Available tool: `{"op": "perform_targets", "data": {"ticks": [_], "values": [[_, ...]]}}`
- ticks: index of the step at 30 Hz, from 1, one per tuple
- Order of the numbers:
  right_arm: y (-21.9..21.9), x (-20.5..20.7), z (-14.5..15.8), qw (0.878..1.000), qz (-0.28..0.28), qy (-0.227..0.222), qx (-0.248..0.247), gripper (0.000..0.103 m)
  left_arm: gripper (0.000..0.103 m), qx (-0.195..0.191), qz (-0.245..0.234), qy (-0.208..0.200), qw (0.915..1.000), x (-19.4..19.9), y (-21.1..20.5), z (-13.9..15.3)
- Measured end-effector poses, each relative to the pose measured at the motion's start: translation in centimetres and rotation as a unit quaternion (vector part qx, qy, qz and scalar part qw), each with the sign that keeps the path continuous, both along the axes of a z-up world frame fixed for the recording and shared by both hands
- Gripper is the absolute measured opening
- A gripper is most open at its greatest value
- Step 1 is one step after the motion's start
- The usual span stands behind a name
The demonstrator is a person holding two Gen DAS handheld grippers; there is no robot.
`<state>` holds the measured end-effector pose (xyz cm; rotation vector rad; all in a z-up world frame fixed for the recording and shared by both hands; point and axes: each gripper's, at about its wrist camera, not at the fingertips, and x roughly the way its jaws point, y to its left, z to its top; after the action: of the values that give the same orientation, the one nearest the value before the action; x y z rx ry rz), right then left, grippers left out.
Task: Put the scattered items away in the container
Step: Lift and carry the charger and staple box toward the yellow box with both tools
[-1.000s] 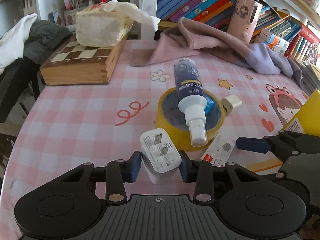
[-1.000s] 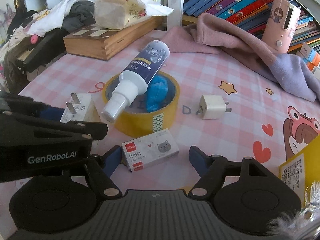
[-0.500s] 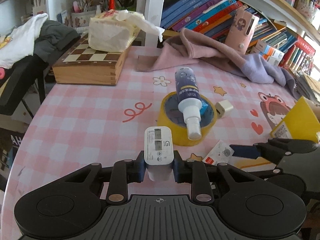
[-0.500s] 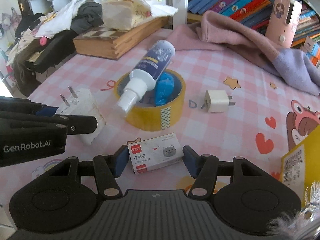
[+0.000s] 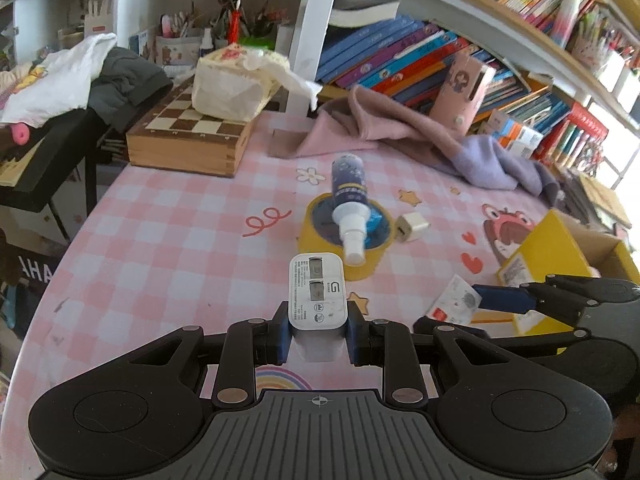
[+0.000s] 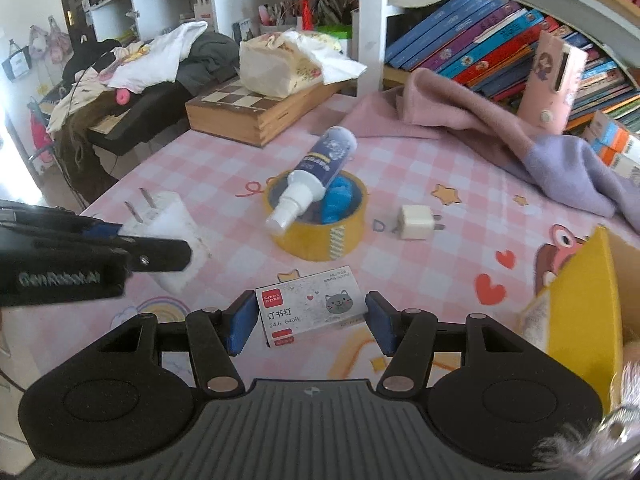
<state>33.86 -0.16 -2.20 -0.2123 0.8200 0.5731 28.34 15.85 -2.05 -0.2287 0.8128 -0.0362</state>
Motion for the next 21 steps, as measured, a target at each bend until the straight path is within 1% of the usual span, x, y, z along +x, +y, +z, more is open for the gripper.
{"op": "perform_targets", "data": {"ticks": [6, 12, 16, 21], "values": [[-1.5, -2.2, 1.4, 1.0, -0.006, -0.007, 0.002, 0.057, 0.025, -0.021, -0.003, -0.007, 0.9997, -2.1, -0.4, 0.8], [-2.4, -4.0, 2.6, 1.0, -0.015, -0.013, 0.014, 0.057, 0.025, -0.029, -0.005, -0.024, 0.9993, -4.6, -1.1, 2.1], [-2.9, -5.5, 3.6, 0.999, -0.007, -0.024, 0.021, 0.057, 0.025, -0.043, 0.002, -0.036, 0.9984, -6.3, -1.1, 3.0], [-3.3, -7.2, 4.2, 0.999, -0.004, -0.033, 0.022, 0.057, 0.025, -0.052, 0.008, -0.037, 0.998, -7.9, -1.0, 3.2]]}}
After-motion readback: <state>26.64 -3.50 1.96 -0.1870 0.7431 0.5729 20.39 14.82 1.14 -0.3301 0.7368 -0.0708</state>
